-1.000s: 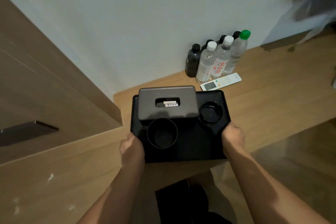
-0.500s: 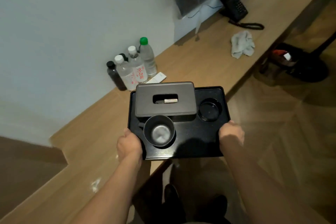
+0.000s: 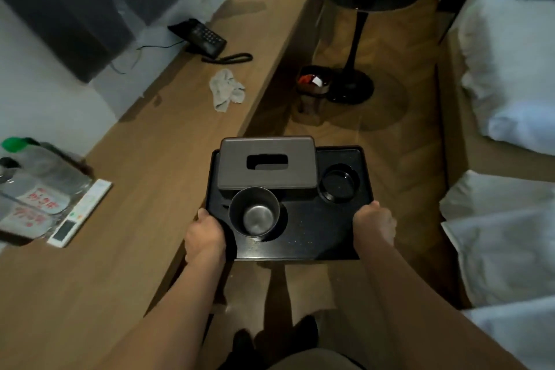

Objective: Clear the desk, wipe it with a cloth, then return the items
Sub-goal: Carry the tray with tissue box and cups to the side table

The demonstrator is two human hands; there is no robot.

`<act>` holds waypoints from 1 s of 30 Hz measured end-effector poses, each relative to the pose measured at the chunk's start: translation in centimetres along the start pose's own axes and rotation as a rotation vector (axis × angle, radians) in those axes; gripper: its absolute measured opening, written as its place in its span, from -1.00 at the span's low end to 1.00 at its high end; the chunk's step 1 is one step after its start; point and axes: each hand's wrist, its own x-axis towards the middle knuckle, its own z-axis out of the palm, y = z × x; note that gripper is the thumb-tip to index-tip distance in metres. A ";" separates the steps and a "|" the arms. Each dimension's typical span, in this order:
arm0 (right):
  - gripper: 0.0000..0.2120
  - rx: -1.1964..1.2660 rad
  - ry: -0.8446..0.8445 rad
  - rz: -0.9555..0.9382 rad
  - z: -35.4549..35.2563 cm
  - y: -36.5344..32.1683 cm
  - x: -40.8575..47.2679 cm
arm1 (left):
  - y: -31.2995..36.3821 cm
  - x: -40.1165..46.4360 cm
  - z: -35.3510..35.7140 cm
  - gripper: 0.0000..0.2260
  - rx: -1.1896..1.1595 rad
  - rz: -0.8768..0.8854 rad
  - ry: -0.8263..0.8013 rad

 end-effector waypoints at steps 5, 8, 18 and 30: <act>-0.52 0.090 0.071 0.069 -4.9 1.4 4.8 | 4.4 -3.4 6.1 -0.46 0.080 0.102 -0.083; -0.53 0.137 0.118 0.115 -6.9 1.6 7.1 | 6.9 -4.4 9.4 -0.45 0.115 0.146 -0.123; -0.56 0.127 0.148 0.177 -10.5 -2.7 17.1 | 17.1 -5.6 20.6 -0.46 0.213 0.245 -0.223; -0.58 0.018 0.204 0.191 -13.0 -14.8 30.3 | 33.2 -4.5 32.7 -0.46 0.237 0.334 -0.280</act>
